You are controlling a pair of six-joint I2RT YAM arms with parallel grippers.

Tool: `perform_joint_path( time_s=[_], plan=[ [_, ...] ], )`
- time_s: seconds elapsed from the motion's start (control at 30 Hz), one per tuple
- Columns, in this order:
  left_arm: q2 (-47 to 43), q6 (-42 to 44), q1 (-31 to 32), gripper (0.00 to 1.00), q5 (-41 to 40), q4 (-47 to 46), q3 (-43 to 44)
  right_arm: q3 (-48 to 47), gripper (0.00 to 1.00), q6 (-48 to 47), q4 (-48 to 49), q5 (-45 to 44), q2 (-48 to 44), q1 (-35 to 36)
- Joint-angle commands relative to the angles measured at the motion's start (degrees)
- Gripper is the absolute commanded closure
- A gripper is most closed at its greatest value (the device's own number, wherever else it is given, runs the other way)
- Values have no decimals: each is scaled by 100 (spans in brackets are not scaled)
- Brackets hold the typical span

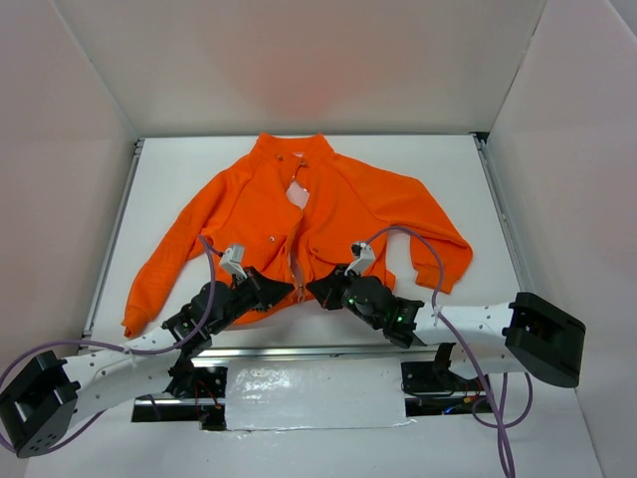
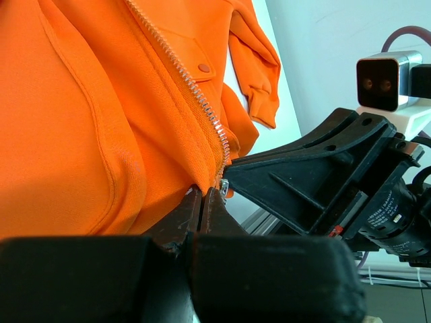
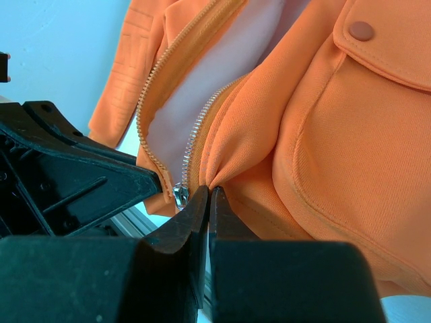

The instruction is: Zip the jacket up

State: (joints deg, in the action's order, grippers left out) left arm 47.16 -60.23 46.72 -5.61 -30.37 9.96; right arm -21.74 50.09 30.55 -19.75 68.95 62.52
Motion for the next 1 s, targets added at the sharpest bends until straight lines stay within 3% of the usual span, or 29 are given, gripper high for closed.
perform_joint_path(
  time_s=[0.0, 0.97],
  plan=[
    [39, 37, 48, 100, 104, -276, 129, -234, 100, -34, 48, -152, -48, 50],
    [-22, 108, 48, 100, 25, -119, 191, -261, 100, -87, 13, -135, -74, 50]
  ],
)
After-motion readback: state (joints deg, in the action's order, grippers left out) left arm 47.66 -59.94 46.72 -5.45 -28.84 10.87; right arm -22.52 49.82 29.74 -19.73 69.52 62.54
